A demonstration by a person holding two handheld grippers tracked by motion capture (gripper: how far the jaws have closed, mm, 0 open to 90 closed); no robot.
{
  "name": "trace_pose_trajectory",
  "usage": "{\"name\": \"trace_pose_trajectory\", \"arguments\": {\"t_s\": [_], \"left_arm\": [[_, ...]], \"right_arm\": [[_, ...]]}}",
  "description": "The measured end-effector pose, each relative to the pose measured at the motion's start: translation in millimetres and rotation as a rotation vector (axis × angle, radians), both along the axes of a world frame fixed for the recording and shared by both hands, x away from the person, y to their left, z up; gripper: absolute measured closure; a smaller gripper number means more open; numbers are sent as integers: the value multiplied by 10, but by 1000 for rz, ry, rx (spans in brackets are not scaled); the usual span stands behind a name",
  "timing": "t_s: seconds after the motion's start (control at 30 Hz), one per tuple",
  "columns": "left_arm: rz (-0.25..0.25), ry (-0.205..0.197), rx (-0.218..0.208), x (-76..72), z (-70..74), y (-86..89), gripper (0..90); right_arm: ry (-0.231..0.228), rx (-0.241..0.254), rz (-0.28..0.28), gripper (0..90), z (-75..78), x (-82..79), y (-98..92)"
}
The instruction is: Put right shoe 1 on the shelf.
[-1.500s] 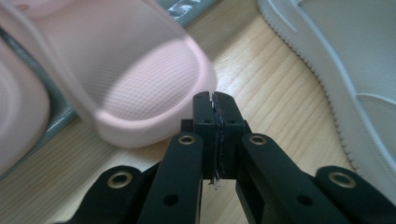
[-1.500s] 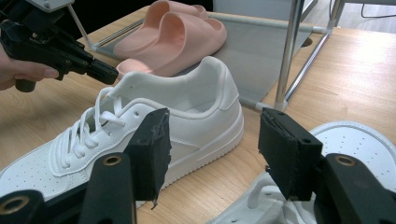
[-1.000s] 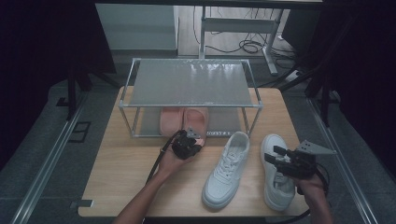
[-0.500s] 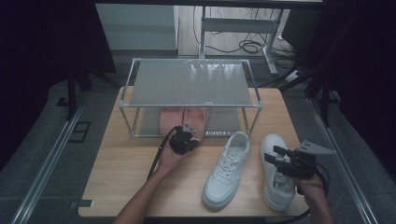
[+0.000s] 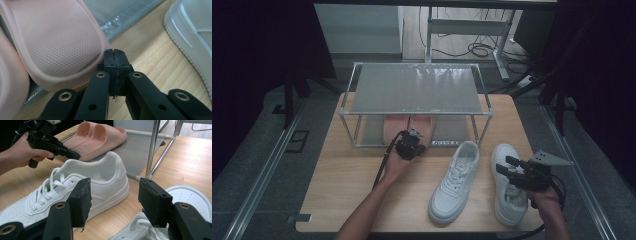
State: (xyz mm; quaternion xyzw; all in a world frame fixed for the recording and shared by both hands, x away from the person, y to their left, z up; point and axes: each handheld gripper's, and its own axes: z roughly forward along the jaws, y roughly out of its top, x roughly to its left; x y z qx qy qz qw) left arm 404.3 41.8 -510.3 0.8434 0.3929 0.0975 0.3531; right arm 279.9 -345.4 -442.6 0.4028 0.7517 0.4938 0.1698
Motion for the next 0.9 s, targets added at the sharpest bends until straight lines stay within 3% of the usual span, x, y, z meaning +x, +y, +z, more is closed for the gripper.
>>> {"name": "trace_pose_trajectory", "arguments": {"t_s": [0.17,0.47,0.67,0.9], "left_arm": [[14,-3,25,69,6,-40,897],[49,-2,17,169,-26,-63,894],[60,6,8,188,-38,-65,898],[70,-12,1,127,18,-43,900]], "right_arm": [[-1,1,-1,442,1,-1,5],[0,1,-2,442,-3,3,-6],[-2,5,-5,442,2,3,-19],[-3,5,-4,442,9,-3,-16]]}}
